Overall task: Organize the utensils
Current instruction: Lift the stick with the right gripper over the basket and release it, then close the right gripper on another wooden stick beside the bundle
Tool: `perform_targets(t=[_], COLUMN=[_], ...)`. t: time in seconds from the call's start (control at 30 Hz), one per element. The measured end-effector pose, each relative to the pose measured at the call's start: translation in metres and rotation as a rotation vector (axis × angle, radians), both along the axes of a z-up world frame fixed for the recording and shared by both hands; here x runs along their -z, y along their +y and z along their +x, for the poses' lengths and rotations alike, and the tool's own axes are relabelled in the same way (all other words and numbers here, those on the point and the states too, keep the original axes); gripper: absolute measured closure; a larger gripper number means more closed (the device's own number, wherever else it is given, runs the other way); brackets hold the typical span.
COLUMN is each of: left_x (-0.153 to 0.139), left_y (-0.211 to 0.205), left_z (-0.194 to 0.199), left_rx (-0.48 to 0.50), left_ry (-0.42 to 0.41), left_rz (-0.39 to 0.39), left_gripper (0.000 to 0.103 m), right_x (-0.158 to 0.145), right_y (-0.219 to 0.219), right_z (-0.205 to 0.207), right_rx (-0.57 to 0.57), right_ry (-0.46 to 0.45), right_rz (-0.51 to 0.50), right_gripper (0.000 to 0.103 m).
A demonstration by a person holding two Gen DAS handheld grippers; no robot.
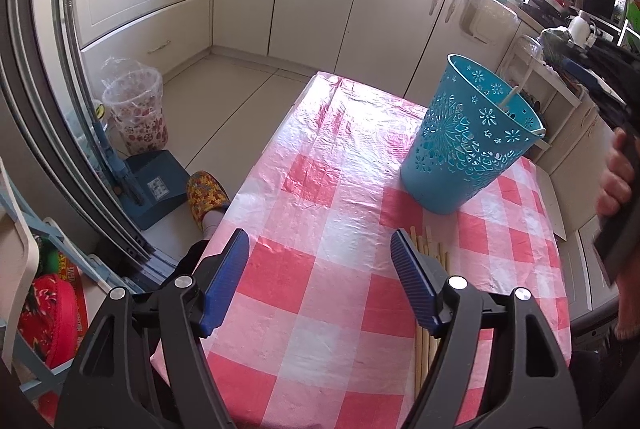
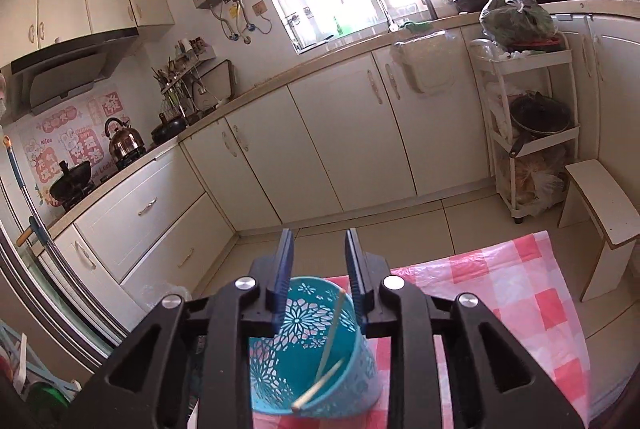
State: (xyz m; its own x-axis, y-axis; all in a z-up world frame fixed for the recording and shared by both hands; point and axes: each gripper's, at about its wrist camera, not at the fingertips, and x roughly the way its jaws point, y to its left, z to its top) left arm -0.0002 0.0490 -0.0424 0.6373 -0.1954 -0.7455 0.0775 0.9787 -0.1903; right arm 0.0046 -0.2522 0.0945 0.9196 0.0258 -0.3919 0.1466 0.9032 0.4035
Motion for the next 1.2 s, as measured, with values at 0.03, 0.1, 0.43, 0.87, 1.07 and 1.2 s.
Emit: perform_targets(t=[0.03, 0.1, 0.43, 0.87, 1.07, 1.2], left_x=[-0.001, -0.002, 0.006, 0.019, 0.030, 0.039], left_y=[0.001, 0.002, -0.007, -0.013, -0.030, -0.052], left_z=[-0.001, -0.005, -0.018, -0.017, -0.009, 0.001], left_rx=[-0.001, -0.004, 0.023, 0.035, 0.070, 0.112], left_ry=[-0.003, -0.009, 0.020, 0.057, 0.087, 0.107], left_rz=[0.002, 0.010, 0.044, 0.070, 0.093, 0.123], left_gripper=[0.032, 0.030, 0.029, 0.026, 0.025, 0.025], right_x=[0.000, 0.008, 0.143, 0.179, 0.178, 0.178], right_y=[-0.001, 0.001, 0.064, 0.109, 0.092, 0.071], right_z=[-0.015, -0.049, -0.085, -0.062, -0.059, -0.064], right_rx=[0.015, 0.033, -0.138, -0.188, -0.240, -0.245], right_ry=[-0.009, -0.005, 0.414, 0.521, 0.549, 0.558], right_rz=[0.003, 0.003, 0.008, -0.190, -0.250, -0.250], right_gripper=[0.074, 0.071, 0.079, 0.086, 0.096, 0.097])
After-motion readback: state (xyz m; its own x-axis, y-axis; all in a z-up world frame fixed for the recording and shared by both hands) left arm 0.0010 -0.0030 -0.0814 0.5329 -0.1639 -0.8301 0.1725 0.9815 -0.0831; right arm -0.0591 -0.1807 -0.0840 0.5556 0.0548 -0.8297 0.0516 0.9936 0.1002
